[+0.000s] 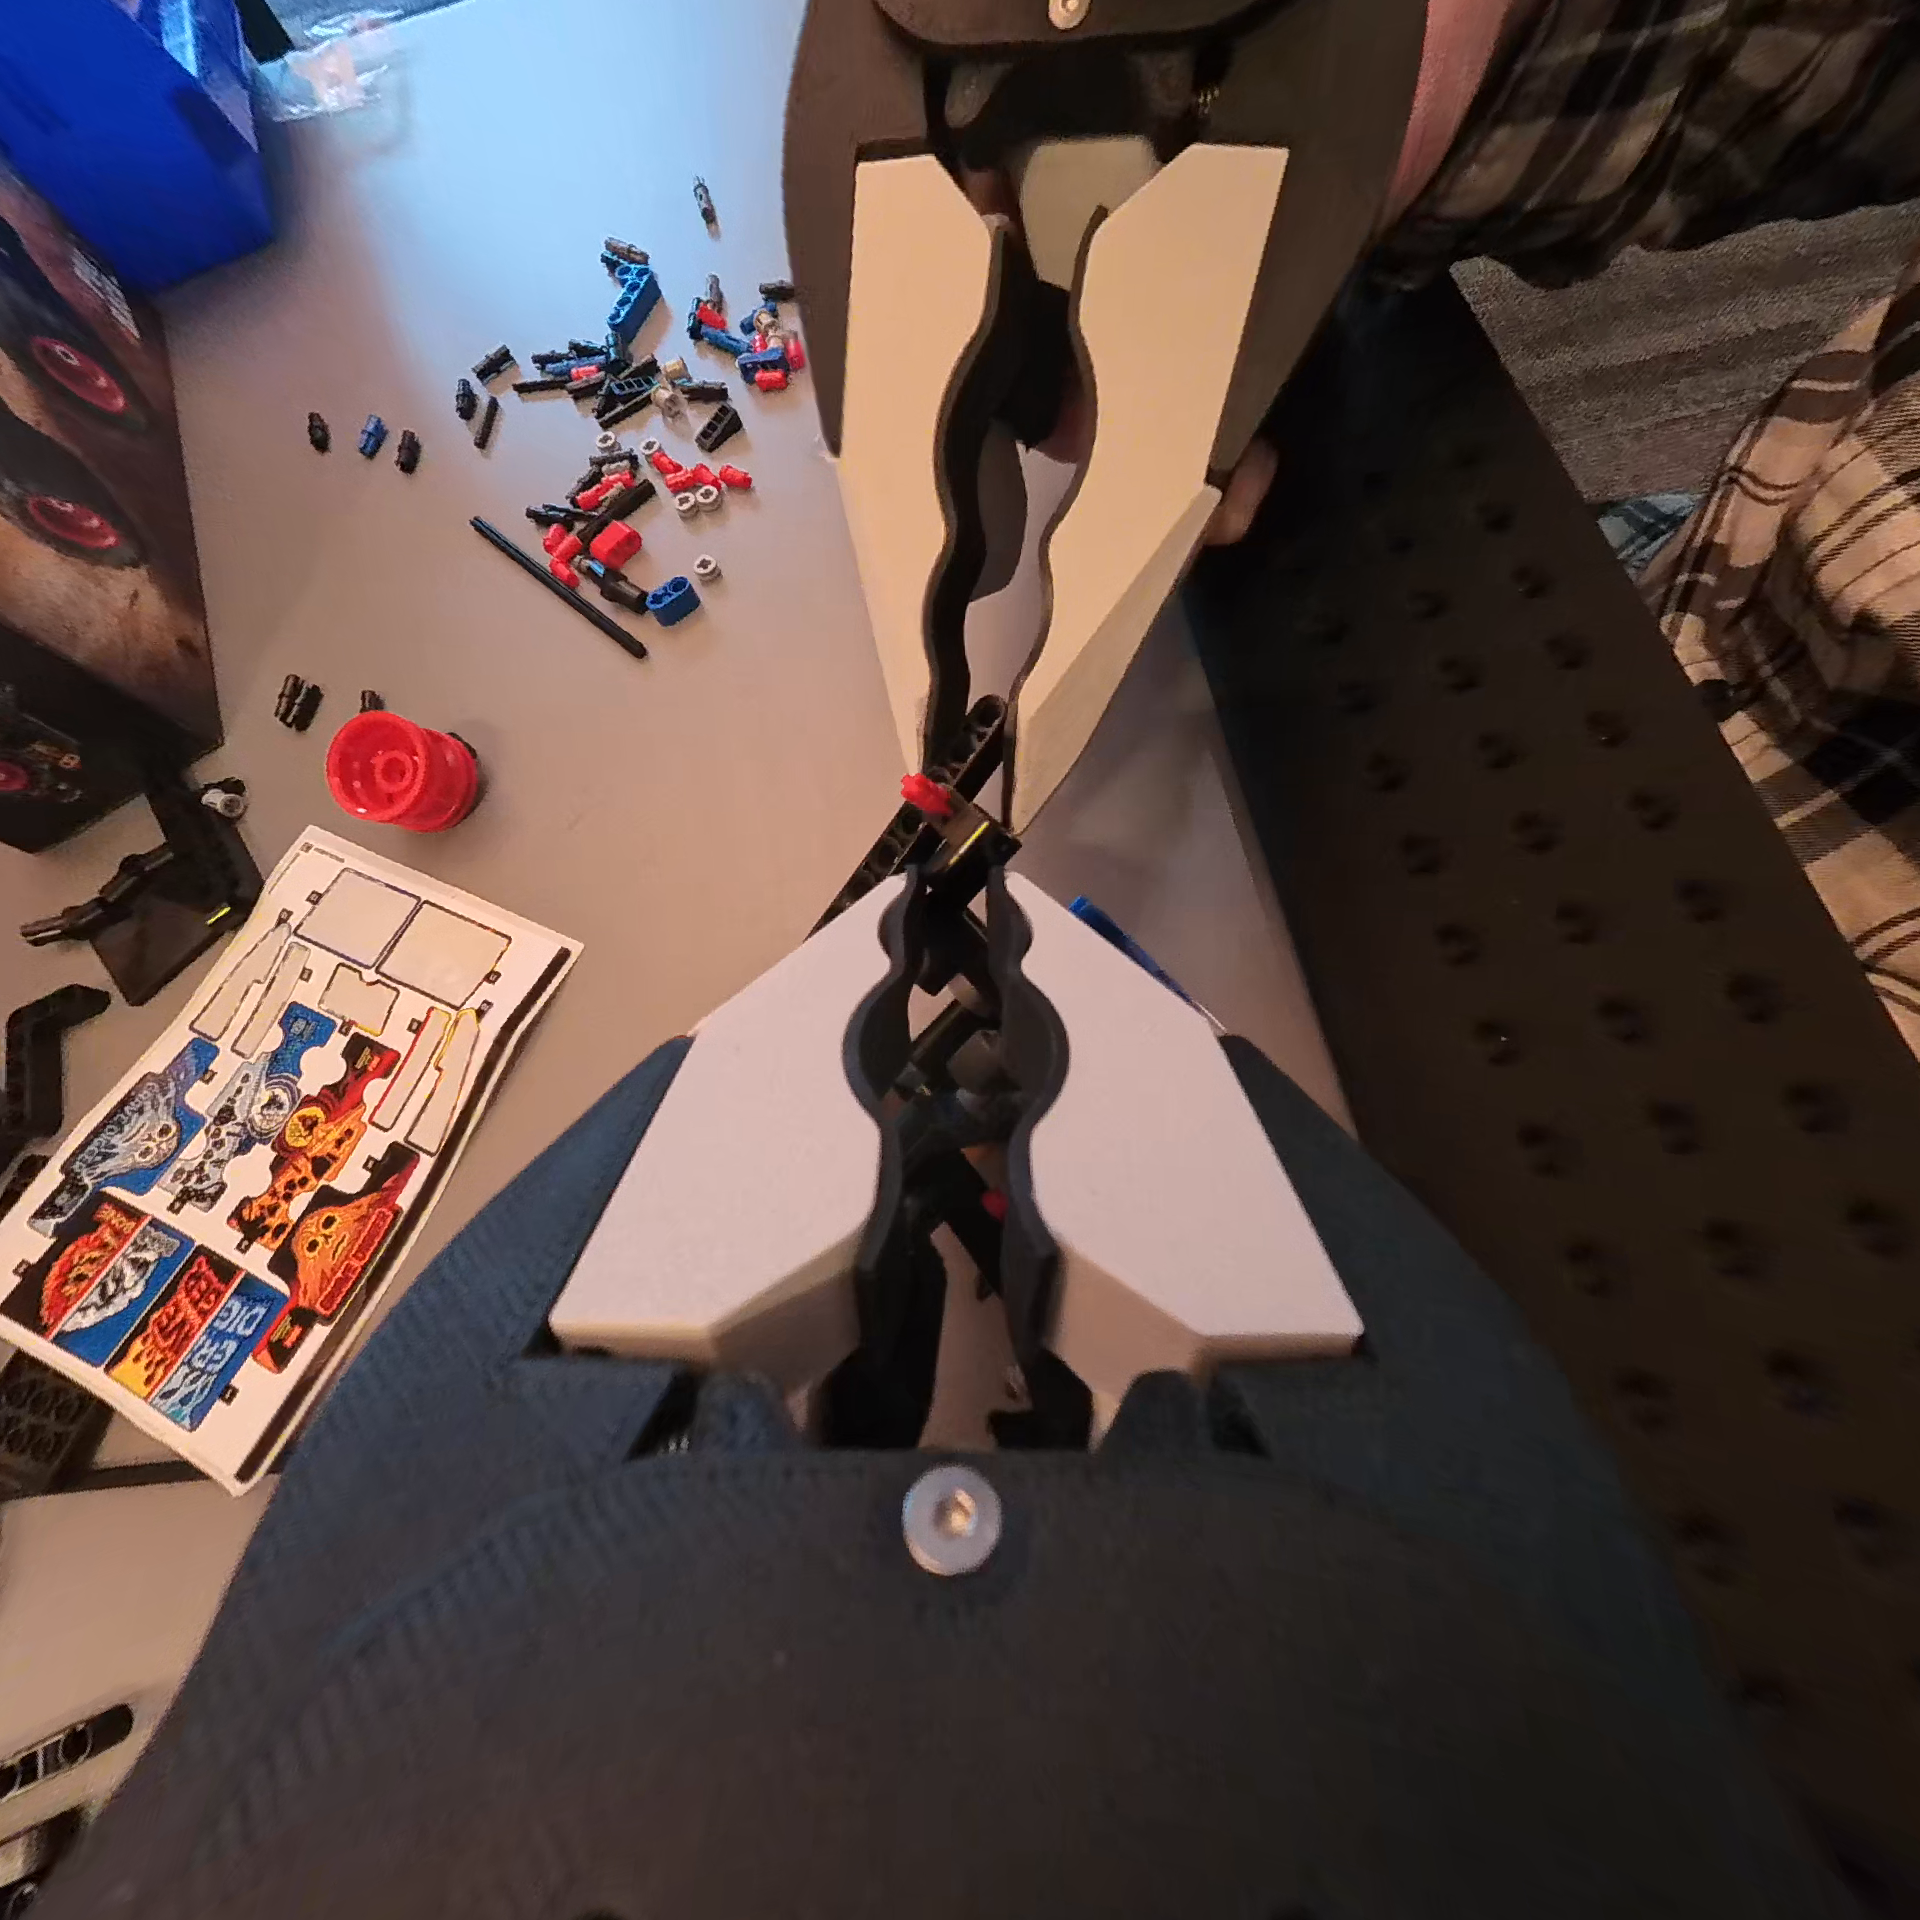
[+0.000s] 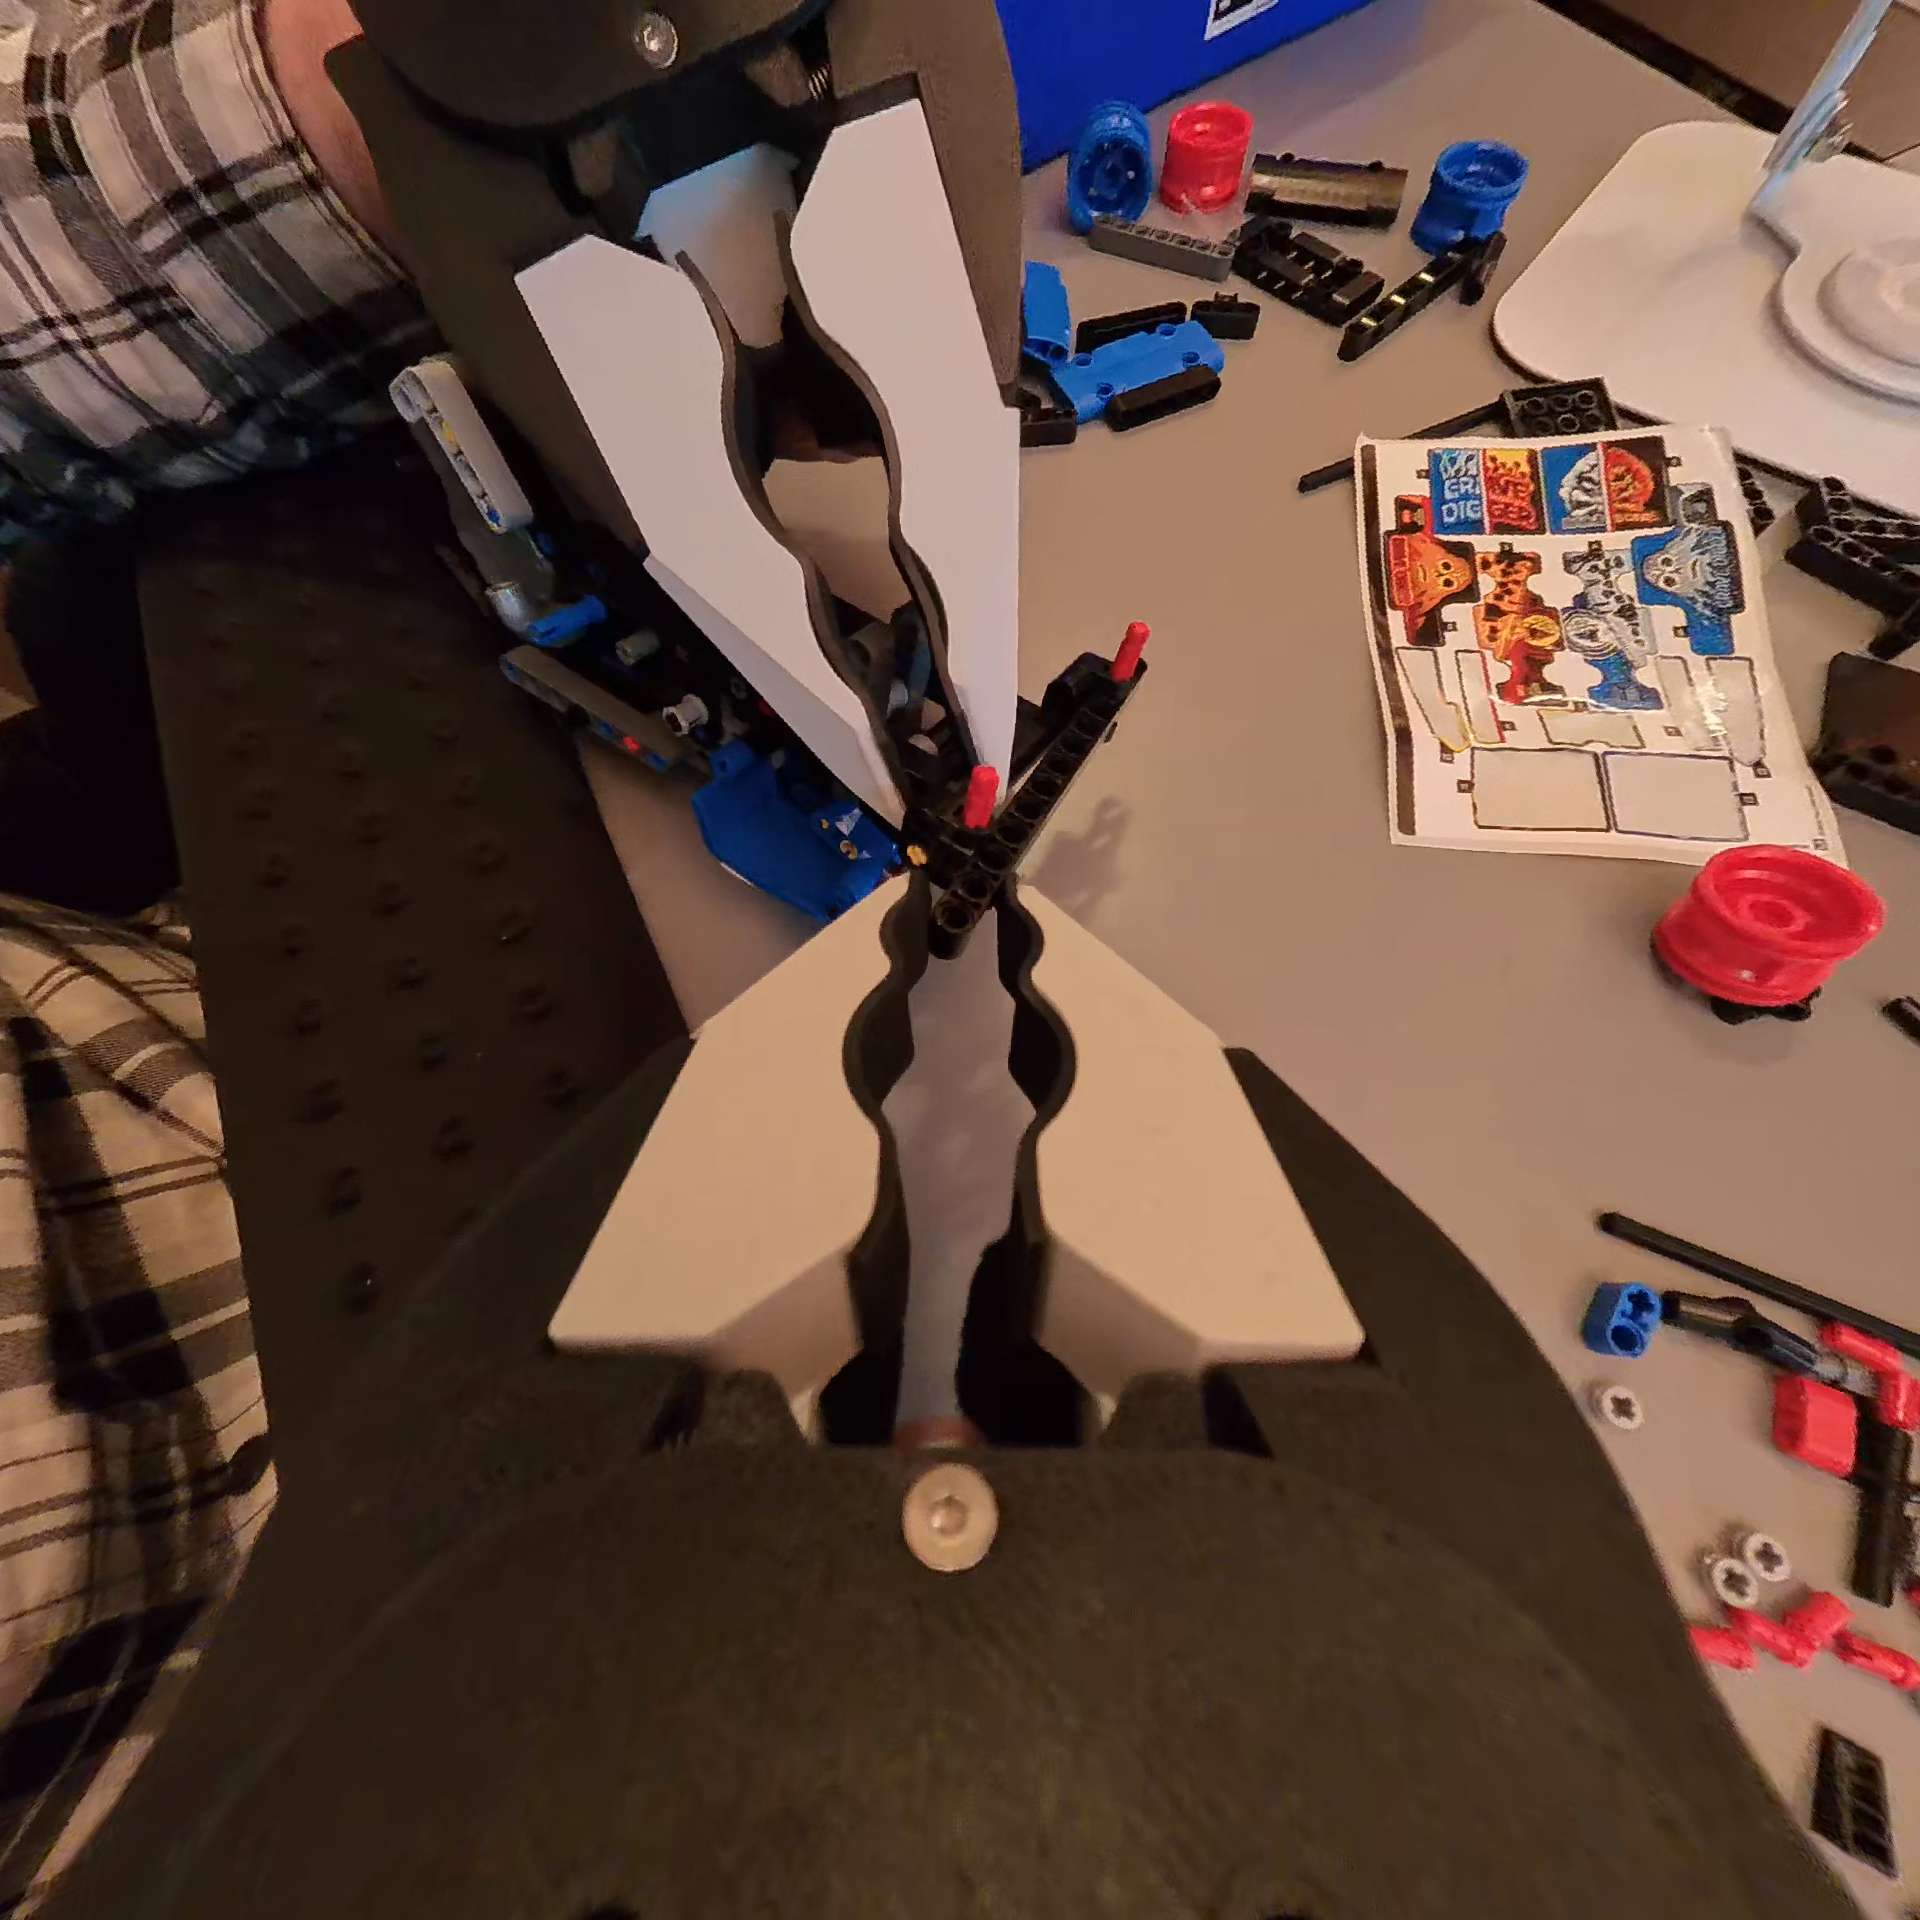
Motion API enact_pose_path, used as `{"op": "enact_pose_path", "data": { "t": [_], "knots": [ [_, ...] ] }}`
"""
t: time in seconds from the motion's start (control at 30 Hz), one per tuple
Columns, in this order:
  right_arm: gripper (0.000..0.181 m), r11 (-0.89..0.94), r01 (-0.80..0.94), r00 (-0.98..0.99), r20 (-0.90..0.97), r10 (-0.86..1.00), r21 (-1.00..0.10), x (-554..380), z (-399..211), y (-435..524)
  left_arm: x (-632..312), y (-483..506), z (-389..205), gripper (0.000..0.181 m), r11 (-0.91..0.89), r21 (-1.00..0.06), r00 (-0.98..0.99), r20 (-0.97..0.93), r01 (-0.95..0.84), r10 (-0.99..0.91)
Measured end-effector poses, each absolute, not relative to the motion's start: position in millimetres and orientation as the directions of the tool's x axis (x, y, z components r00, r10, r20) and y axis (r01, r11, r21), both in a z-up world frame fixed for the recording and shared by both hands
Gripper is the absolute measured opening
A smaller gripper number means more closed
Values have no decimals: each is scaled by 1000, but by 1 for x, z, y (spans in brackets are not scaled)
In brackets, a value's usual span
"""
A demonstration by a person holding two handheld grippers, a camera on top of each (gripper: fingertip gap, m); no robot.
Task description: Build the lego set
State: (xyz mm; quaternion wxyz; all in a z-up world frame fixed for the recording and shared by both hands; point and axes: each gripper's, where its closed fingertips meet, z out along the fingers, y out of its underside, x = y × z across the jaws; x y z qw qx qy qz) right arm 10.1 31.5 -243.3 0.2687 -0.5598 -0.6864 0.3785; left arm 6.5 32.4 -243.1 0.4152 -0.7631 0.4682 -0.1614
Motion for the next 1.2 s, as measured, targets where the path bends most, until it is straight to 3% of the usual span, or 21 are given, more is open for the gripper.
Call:
{"op": "enact_pose_path", "data": {
  "t": [0.53,0.77,1.2],
  "knots": [
    [9,266,598,-202,179,963,-756,7,-246,33,4,36,-243,8,-237,-783,543,-150,-576,-826],
    [12,156,579,-205,43,978,-800,7,-246,30,5,35,-244,8,-217,-766,530,-185,-605,-827],
    [22,157,537,-306,-18,952,-829,11,-247,24,7,33,-242,13,-158,-727,512,-296,-669,-807]
  ]
}}
